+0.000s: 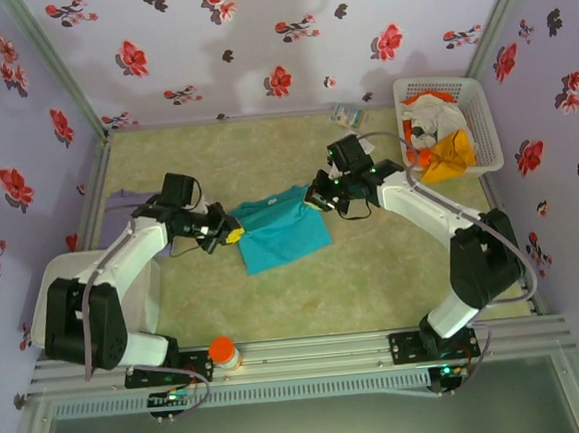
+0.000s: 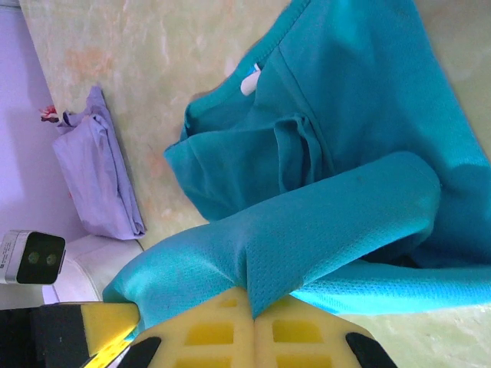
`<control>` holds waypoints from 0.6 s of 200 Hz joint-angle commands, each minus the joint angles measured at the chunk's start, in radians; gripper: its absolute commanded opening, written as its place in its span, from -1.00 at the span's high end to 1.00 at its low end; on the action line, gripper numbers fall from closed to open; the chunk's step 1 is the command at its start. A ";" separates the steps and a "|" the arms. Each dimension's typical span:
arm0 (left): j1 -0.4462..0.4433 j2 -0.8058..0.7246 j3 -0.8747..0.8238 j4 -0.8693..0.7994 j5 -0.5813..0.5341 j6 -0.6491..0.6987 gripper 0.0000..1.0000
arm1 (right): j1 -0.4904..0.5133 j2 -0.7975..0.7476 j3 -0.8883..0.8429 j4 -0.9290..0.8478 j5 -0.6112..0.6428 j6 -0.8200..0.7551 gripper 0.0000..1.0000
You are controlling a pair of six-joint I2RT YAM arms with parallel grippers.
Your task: Fold and stack the t-shirts
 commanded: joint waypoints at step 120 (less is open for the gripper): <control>0.155 0.313 0.394 -0.108 0.081 0.323 -0.12 | -0.039 0.203 0.180 0.187 0.022 -0.049 -0.42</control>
